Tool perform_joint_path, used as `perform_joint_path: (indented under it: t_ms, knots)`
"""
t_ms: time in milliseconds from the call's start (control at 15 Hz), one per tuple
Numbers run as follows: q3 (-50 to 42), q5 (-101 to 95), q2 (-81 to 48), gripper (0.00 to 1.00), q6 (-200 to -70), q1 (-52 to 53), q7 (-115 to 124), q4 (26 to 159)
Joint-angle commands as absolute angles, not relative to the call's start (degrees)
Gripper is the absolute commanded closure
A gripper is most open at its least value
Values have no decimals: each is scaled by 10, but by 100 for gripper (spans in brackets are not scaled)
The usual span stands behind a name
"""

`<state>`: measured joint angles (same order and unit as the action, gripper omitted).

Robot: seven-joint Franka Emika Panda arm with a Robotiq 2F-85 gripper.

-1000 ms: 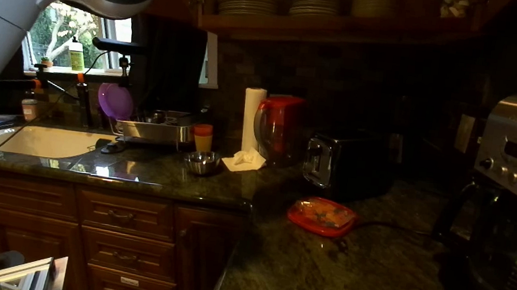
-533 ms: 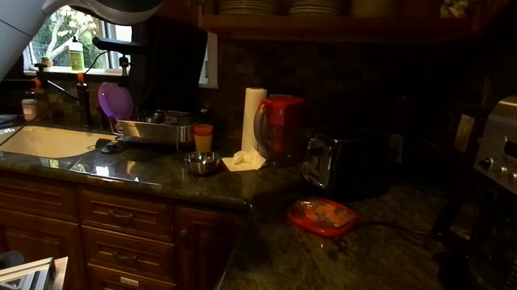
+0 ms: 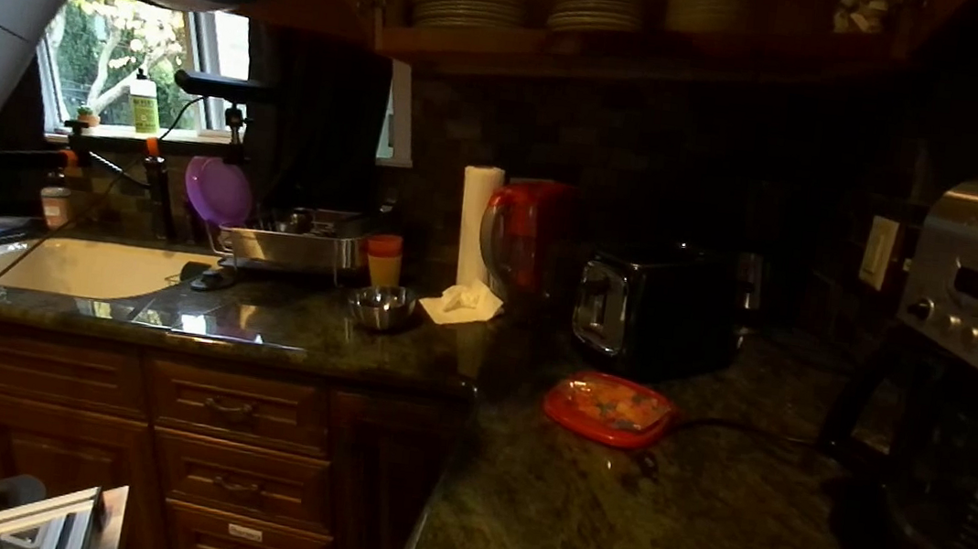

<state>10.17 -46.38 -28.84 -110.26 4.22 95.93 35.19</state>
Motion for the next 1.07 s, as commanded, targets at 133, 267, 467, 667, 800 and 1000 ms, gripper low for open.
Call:
perform_joint_path:
  t_ms: [133,267,467,667,800,1000]
  knots:
    - [177,-366,-164,0,-1011,38,886,465]
    - [185,-355,-123,0,-927,46,906,496]
    - [199,-314,-66,0,-817,49,948,543]
    - [203,-248,-6,0,-734,46,1012,603]
    - [195,-211,41,0,-716,42,1079,661]
    - [202,-235,8,0,-713,53,1056,612]
